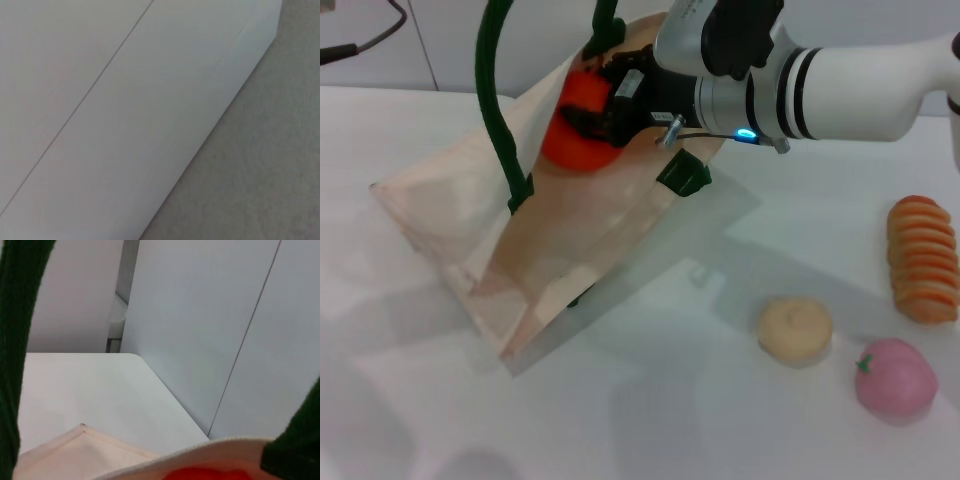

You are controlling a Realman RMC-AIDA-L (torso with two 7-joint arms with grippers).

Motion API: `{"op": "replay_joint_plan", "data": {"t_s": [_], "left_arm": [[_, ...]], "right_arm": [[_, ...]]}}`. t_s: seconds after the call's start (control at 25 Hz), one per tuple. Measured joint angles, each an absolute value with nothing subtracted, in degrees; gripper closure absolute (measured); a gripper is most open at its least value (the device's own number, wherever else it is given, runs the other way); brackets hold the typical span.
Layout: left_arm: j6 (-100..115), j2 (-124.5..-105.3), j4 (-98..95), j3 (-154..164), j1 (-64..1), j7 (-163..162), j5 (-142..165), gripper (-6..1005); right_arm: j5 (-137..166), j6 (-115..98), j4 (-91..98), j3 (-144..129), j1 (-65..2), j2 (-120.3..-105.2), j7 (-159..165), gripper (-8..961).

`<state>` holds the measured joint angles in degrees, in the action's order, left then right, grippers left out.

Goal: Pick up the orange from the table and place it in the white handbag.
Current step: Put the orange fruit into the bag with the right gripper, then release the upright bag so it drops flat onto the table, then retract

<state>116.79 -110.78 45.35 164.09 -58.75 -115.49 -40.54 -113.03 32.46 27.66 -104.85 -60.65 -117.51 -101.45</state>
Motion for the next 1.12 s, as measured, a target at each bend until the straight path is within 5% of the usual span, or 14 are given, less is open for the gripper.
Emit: {"op": "replay_joint_plan", "data": {"t_s": [0.52, 0.76, 1.12], "left_arm": [[116.6, -110.51, 45.4, 164.1, -57.8, -115.4, -41.3, 863], [116.4, -110.41, 45.4, 164.1, -57.1, -115.4, -41.4, 863], [115.5, -109.16, 42.4, 164.1, -55.7, -115.0, -41.4, 863]], "right_arm": [[-113.0, 32.6, 28.5, -107.0, -60.6, -117.5, -101.4, 160], [-113.0, 32.9, 29.1, -107.0, -60.5, -117.44, -101.2, 72], [-113.0, 33.5, 28.9, -107.0, -60.0, -117.08, -101.0, 73]]}}
